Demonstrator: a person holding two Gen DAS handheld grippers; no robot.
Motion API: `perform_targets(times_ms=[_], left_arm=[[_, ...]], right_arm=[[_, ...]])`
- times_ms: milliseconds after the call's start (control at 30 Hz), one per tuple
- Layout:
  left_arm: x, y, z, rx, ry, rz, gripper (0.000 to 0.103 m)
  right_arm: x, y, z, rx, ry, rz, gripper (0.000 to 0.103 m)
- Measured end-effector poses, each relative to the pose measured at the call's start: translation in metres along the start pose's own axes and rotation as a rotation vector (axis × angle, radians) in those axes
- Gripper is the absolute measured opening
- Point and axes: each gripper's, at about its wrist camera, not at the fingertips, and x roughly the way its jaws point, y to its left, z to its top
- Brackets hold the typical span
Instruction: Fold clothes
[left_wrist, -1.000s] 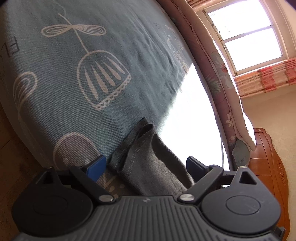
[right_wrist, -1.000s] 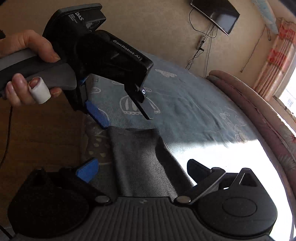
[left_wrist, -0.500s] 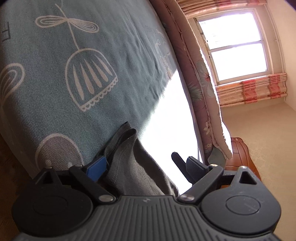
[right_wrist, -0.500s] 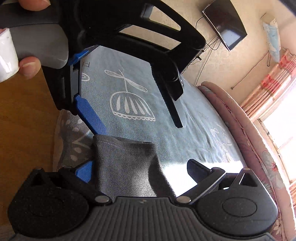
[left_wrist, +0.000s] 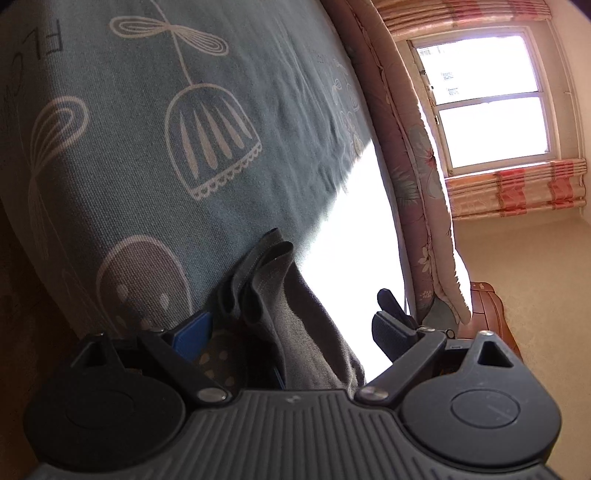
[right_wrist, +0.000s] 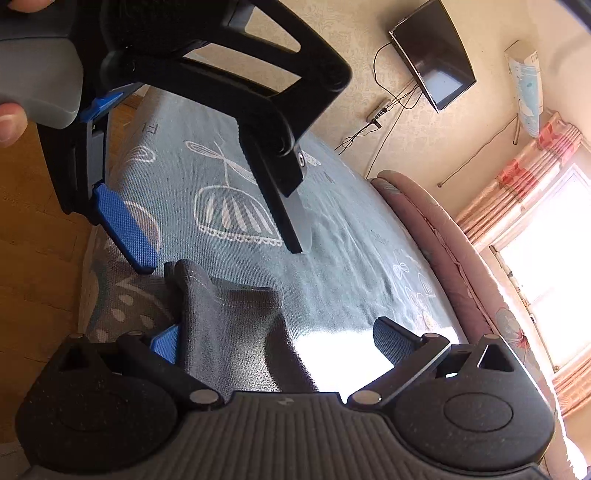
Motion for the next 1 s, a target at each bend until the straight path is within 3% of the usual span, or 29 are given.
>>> perform_targets(times_ms=[100, 233, 467, 733, 900, 1000], left_arm=[[0.009, -0.001, 0.002, -0.009, -0.006, -0.021, 0.093], [0.005, -0.004, 0.003, 0.01, -0.011, -0.064, 0.093], [0.006, -0.006, 0.003, 0.033, 0.009, -0.074, 0.093], [0.01, -0.008, 0.006, 0.041, 0.012, -0.105, 0.093], [0.012, -0.016, 0.008, 0.07, 0.026, -0.109, 0.093], [0.015, -0.021, 0.007, 0.08, 0.032, -0.11, 0.093]], right_arm=[[-0.003, -0.004, 0.0, 0.03, -0.003, 0.033, 0.103], [-0.012, -0.01, -0.001, 0.12, -0.01, 0.162, 0.103], [-0.009, -0.014, -0.008, 0.409, 0.053, 0.607, 0.103], [-0.03, -0.012, -0.008, 0.389, -0.009, 0.445, 0.103], [-0.014, -0.013, -0.002, 0.248, 0.035, 0.191, 0.103], [-0.002, -0.007, -0.001, 0.191, 0.043, 0.121, 0.103]])
